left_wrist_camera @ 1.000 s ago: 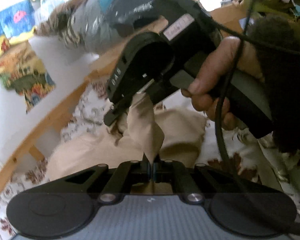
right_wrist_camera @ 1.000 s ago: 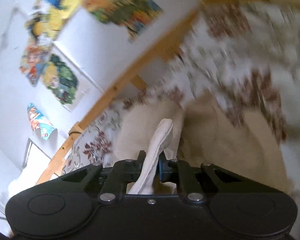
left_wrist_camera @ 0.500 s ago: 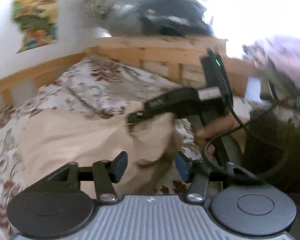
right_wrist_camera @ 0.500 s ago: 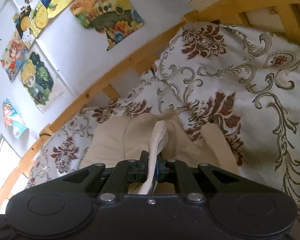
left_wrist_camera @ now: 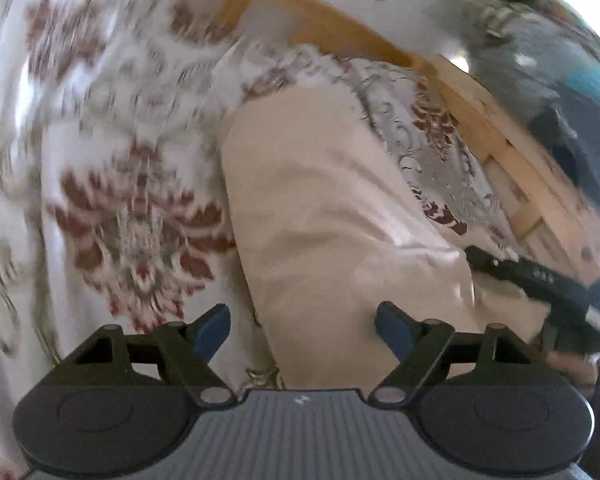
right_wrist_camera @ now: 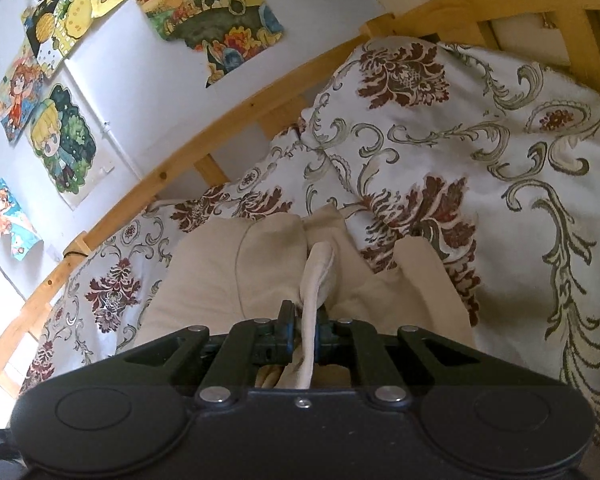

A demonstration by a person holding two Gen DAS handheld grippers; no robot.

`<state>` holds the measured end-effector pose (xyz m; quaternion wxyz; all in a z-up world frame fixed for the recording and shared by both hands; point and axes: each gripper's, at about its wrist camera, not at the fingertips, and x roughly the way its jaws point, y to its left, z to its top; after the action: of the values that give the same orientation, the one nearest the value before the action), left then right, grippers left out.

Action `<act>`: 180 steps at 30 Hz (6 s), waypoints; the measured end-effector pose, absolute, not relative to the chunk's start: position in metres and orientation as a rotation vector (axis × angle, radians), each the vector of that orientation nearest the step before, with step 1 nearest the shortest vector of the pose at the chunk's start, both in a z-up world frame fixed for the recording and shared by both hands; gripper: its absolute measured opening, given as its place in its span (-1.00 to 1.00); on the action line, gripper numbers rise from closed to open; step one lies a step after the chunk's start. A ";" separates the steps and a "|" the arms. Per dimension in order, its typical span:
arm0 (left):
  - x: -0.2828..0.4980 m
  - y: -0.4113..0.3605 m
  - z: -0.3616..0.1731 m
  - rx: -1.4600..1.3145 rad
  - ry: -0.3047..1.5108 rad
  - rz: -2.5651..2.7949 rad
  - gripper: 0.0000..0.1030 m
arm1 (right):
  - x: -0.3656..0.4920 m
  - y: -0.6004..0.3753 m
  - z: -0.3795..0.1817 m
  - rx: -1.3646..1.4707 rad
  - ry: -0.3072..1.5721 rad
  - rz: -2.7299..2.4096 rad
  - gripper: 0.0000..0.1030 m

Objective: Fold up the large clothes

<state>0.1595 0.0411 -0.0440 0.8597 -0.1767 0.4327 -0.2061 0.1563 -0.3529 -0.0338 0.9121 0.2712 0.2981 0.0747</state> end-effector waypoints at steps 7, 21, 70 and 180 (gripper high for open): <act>0.166 0.035 -0.056 -0.349 0.927 -0.443 0.67 | 0.156 -0.367 -0.046 0.831 0.619 0.212 0.20; 0.153 0.021 -0.042 -0.254 0.862 -0.462 0.61 | 0.155 -0.304 -0.024 0.430 0.588 0.200 -0.71; 0.183 -0.010 -0.081 -0.256 0.947 -0.535 0.90 | 0.251 -0.235 0.014 -0.216 0.461 0.279 0.88; 0.214 0.013 -0.080 -0.387 0.899 -0.368 0.99 | 0.168 -0.318 -0.080 0.286 0.688 -0.096 0.99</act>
<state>0.2137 0.0132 -0.0804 0.8664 -0.1849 0.4292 -0.1758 0.1677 -0.3183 -0.0802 0.9303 0.1396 0.3361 -0.0467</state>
